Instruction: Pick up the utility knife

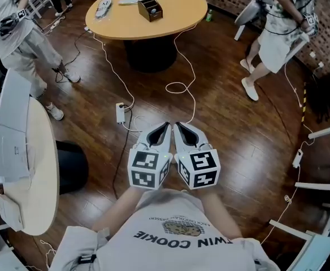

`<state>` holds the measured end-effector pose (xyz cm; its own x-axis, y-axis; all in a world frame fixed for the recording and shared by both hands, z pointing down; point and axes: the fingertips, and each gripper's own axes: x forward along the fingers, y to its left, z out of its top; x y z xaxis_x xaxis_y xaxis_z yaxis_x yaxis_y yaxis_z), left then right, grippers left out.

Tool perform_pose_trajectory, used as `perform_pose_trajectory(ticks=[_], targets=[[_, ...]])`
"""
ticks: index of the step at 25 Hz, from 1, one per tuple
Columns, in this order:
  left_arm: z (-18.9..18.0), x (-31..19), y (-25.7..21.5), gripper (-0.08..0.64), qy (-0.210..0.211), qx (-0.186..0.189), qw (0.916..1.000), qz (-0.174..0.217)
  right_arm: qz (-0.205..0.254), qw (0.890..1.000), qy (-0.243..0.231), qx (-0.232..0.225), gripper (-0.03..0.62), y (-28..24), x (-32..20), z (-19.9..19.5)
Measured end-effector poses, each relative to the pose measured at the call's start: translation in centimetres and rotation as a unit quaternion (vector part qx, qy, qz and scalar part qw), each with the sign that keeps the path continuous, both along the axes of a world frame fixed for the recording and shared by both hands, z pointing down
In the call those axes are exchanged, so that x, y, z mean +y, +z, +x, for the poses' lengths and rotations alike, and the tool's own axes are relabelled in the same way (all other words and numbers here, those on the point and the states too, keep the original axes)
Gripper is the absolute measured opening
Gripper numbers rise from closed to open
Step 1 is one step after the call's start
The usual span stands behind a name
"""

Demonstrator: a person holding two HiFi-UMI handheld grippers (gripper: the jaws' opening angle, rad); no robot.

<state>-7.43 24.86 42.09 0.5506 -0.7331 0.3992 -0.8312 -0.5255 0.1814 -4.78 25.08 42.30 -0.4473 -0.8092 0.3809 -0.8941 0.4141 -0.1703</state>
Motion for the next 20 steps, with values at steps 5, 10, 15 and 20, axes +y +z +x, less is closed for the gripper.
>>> perform_pose_trajectory(ticks=[5,10,15,20], targets=[[-3.0,-4.3,-0.4,0.003,0.016,0.007,0.9998,0.002,0.000,1.000,0.018,0.009,-0.005,-0.4,-4.1,-2.8],[-5.4,-7.4,-0.6,0.003,0.031,0.013,0.9994,0.005,0.002,0.999,0.029,0.017,-0.005,-0.4,-7.1,-5.3],[-6.2,-9.9,-0.4,0.003,0.042,0.016,0.9990,0.003,0.003,0.999,0.037,0.022,-0.005,-0.3,-9.5,-6.2],[-5.3,-12.5,0.1,0.002,0.050,0.014,0.9986,0.000,0.002,0.999,0.046,0.019,-0.005,0.1,-12.2,-5.4]])
